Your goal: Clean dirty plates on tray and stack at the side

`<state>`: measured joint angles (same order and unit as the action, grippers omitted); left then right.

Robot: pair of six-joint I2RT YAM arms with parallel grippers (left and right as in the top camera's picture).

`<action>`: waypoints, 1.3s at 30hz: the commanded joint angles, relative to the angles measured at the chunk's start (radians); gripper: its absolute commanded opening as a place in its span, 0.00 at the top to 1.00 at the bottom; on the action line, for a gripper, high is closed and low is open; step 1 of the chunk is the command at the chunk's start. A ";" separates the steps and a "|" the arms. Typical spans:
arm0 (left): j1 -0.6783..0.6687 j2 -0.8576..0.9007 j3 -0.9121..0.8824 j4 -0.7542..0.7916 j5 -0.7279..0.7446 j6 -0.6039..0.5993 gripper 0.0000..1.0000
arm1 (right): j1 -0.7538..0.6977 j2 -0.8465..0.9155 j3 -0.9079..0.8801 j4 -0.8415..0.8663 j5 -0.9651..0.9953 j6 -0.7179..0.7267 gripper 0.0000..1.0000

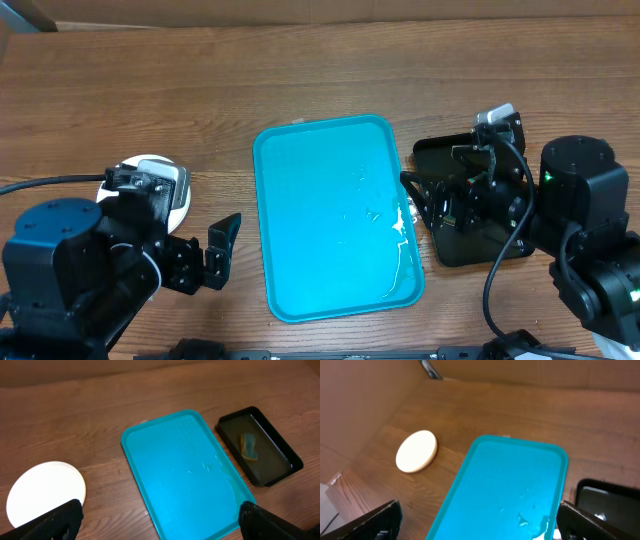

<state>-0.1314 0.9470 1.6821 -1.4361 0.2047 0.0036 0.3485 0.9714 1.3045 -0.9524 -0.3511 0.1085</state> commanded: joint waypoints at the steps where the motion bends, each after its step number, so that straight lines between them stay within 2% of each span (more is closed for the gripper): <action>1: -0.003 0.018 0.007 -0.004 0.002 0.012 0.00 | 0.005 0.011 0.004 -0.020 0.005 -0.001 0.00; 7: -0.003 0.021 0.007 -0.004 0.002 0.012 0.00 | 0.005 0.043 0.004 -0.049 0.006 -0.002 0.00; 13: -0.003 0.021 0.007 -0.004 0.002 0.012 0.00 | 0.005 0.048 0.004 -0.151 0.011 -0.013 0.00; 16: -0.003 0.021 0.007 -0.004 0.002 0.012 0.00 | 0.002 -0.031 0.002 -0.154 0.098 -0.043 0.00; 19: -0.003 0.021 0.007 -0.004 0.002 0.012 0.00 | -0.013 -0.156 -0.044 -0.080 0.224 -0.043 0.00; 24: -0.003 0.021 0.007 -0.004 0.002 0.012 0.00 | -0.155 -0.398 -0.264 0.158 0.279 -0.042 0.00; 28: -0.003 0.021 0.007 -0.004 0.002 0.012 0.00 | -0.256 -0.564 -0.457 0.196 0.280 -0.031 0.00; 31: -0.003 0.021 0.007 -0.004 0.002 0.012 0.00 | -0.293 -0.683 -0.588 0.227 0.282 -0.030 0.00; 39: -0.003 0.021 0.007 -0.004 0.002 0.012 0.00 | -0.320 -0.925 -0.959 0.493 0.256 -0.029 0.00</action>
<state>-0.1314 0.9710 1.6817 -1.4441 0.2047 0.0036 0.0330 0.1078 0.4370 -0.5068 -0.0898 0.0784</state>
